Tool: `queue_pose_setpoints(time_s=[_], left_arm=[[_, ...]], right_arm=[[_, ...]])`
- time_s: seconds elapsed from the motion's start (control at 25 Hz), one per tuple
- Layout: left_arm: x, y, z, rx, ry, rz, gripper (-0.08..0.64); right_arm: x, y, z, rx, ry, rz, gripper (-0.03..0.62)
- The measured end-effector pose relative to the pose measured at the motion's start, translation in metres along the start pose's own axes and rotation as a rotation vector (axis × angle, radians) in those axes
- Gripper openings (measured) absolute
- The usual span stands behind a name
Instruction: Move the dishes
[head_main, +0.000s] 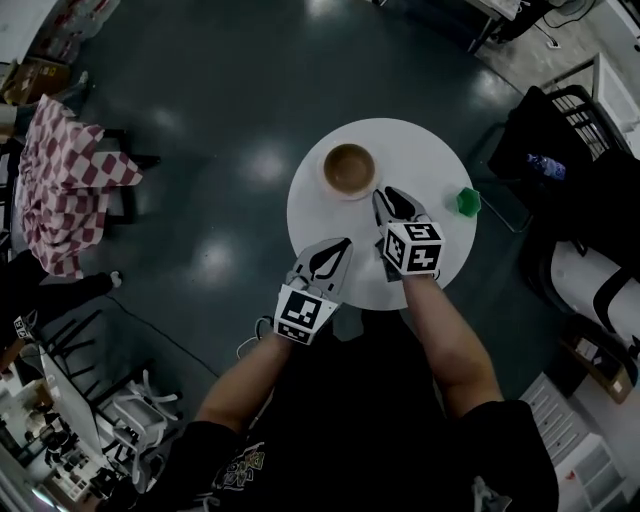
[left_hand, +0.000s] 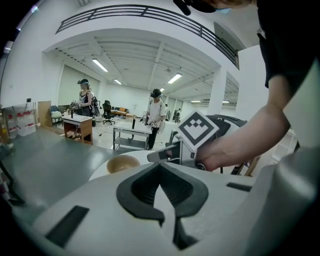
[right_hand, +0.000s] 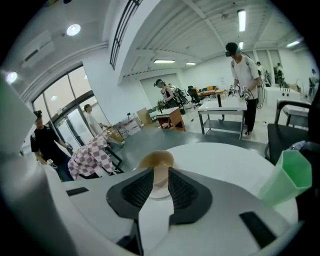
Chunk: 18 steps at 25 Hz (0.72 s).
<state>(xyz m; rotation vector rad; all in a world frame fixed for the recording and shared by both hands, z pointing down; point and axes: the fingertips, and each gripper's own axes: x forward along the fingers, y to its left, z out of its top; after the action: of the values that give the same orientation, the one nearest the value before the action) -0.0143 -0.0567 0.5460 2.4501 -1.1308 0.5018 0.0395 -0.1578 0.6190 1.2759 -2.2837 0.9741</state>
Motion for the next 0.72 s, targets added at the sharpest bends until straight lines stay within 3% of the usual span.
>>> queue_pose_setpoints(time_s=[0.24,0.72], left_arm=[[0.008,0.008,-0.004,-0.033,0.017,0.006,0.005],[0.013,0.034,-0.012,-0.077,0.052,0.058,0.005]], right_arm=[[0.037,-0.017,-0.009,0.165,0.064,-0.009,0.086],[0.078,-0.027,-0.014,0.328,0.147,-0.024,0.086]])
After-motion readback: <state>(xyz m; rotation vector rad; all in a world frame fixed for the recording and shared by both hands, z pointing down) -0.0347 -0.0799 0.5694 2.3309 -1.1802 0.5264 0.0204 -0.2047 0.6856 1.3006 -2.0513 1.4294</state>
